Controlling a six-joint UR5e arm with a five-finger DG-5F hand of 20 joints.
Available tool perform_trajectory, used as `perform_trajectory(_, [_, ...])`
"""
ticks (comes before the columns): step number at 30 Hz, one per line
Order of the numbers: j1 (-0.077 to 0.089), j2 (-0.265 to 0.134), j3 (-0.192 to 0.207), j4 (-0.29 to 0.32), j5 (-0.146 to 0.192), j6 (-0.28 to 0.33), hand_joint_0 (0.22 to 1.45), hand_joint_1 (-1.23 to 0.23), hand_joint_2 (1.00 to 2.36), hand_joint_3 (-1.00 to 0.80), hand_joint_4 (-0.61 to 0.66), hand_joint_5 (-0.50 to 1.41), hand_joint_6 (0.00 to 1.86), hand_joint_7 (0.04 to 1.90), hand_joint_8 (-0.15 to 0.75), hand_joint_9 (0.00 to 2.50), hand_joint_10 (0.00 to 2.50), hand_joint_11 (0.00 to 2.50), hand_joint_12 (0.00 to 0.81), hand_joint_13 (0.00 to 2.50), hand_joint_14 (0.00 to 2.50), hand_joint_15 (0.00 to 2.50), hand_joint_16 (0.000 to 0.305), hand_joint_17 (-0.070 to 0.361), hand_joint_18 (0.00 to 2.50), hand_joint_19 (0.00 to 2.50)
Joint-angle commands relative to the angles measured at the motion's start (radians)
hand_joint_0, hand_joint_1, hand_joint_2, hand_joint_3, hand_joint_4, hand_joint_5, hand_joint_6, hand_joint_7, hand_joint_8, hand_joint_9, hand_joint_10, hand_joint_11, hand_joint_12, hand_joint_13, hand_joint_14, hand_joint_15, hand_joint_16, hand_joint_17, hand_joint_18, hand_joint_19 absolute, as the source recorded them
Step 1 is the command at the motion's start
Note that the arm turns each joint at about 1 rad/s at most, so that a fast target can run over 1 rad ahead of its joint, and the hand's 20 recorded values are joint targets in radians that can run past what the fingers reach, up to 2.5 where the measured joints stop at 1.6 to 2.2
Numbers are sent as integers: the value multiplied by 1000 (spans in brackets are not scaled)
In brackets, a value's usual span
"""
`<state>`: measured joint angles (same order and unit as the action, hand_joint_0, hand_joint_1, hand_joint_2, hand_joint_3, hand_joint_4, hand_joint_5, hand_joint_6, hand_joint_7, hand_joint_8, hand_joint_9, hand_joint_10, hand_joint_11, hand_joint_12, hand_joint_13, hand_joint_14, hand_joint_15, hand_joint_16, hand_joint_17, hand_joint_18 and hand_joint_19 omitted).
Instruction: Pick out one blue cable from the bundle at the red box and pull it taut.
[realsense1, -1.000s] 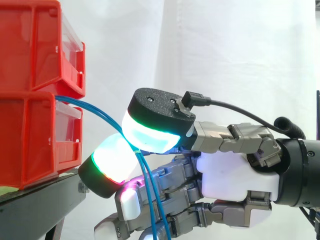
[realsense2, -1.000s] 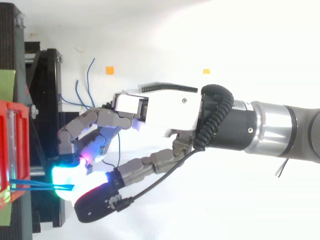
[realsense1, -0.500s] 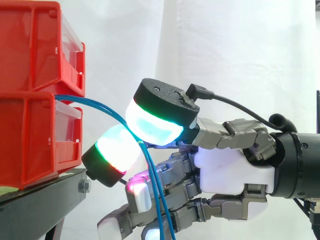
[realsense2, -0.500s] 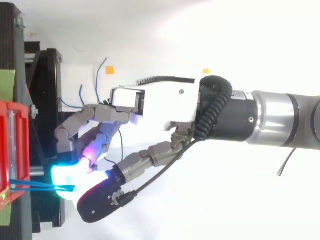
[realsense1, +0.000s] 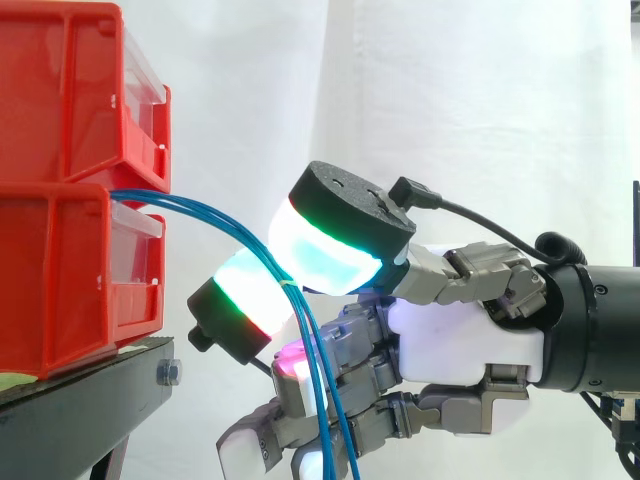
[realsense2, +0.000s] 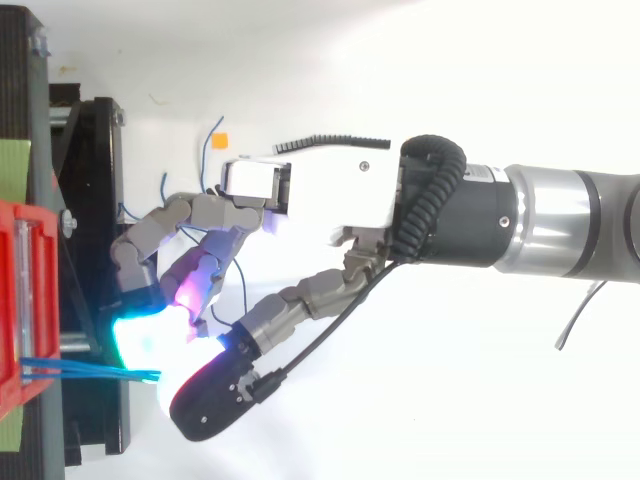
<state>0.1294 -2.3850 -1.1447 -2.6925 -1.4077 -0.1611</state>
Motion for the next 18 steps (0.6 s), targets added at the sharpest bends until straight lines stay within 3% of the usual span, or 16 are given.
perform_trajectory(1, [-1, 0, 0, 0, -1, 0, 784, -933, 1000, -500, -301, -122, 972, 1250, 205, 1132, 29, 754, 263, 871, 18, 424, 35, 79, 868, 586])
perform_trajectory(13, [-2, 0, 0, 5, -1, 0, 797, -894, 1011, -392, -252, -113, 974, 1365, 207, 1154, 26, 747, 260, 881, 19, 444, 35, 78, 856, 624])
perform_trajectory(18, [-2, 0, 0, 7, -1, -3, 681, -836, 1001, -489, -172, -141, 969, 1070, 198, 1092, 29, 748, 273, 868, 19, 452, 37, 83, 860, 611])
